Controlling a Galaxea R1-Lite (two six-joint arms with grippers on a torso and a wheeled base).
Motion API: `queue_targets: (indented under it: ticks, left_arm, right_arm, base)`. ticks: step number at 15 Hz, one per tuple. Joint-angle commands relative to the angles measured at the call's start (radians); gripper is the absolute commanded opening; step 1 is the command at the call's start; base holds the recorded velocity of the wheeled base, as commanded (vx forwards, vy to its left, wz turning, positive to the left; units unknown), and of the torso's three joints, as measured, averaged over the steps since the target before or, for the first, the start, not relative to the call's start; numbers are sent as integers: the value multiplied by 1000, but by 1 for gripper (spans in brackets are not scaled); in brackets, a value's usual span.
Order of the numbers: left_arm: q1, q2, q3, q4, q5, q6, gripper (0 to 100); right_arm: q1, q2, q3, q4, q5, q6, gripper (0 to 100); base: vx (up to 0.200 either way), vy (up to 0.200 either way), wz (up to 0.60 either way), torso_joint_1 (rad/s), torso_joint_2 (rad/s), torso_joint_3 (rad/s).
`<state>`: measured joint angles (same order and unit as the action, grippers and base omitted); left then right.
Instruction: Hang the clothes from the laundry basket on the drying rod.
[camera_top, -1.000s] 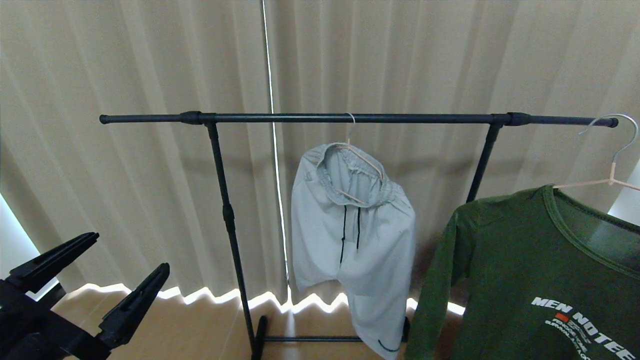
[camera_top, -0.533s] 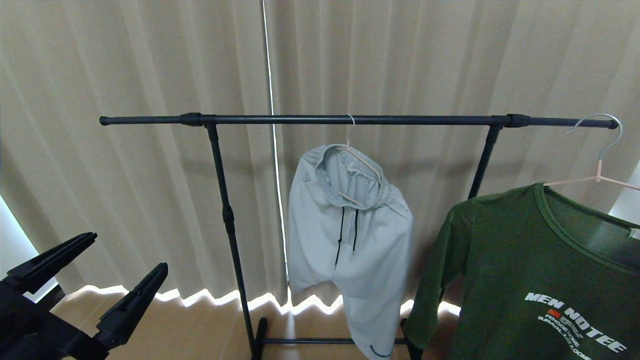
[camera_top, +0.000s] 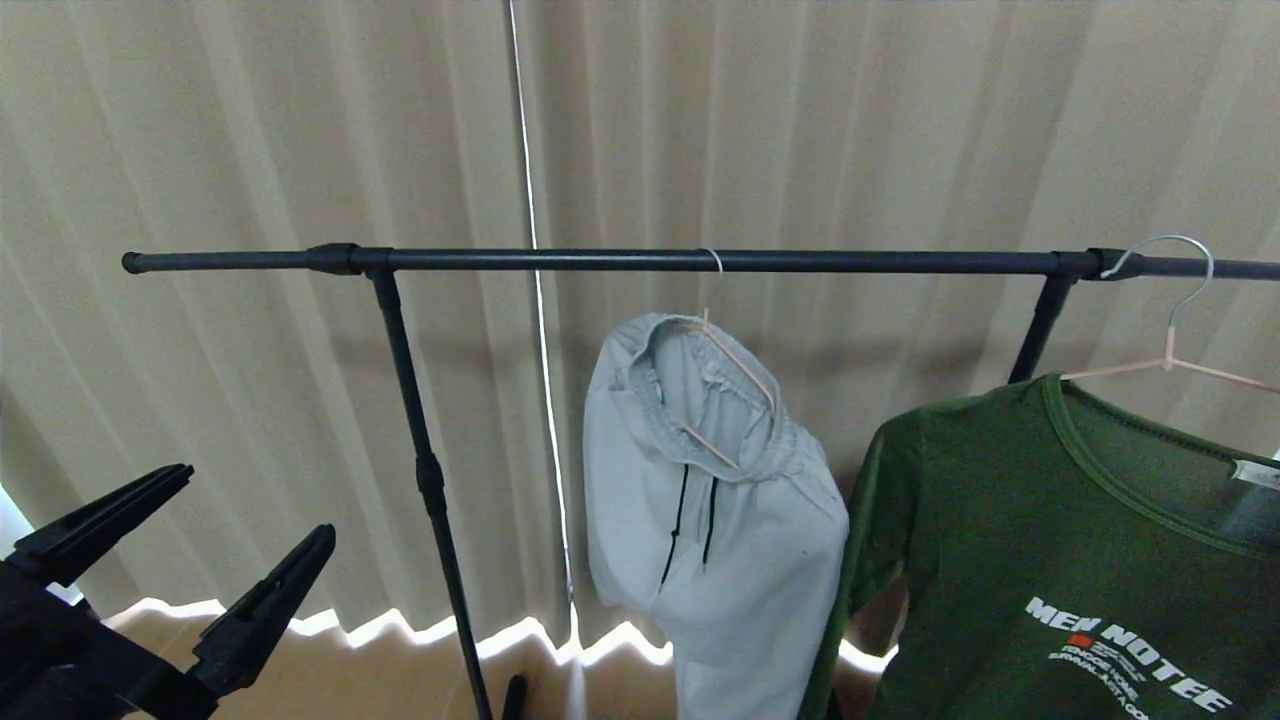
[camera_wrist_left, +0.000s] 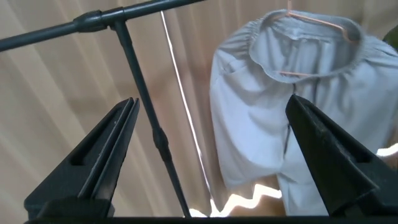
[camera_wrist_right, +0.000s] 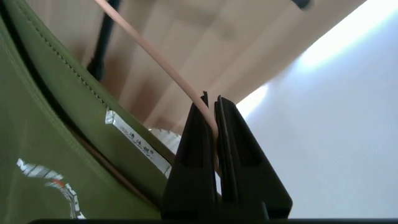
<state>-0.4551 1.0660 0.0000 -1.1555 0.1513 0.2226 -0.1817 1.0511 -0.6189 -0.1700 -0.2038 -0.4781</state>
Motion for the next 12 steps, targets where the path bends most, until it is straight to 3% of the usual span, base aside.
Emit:
queue_targets:
  ticks: [1, 6, 12]
  left_arm:
    - [16, 3, 0, -1, -1, 0, 100]
    - [32, 5, 0, -1, -1, -6, 100]
    - [32, 3, 0, -1, -1, -6, 100]
  right_arm:
    - [18, 4, -4, 0, -2, -1, 0]
    - [65, 63, -13, -8, -2, 35, 0]
    - [99, 179, -31, -83, -57, 53, 0]
  base:
    - [200, 0, 0, 2, 2, 2]
    - [200, 0, 0, 1, 4, 3]
    - [0, 0, 0, 0, 0, 0]
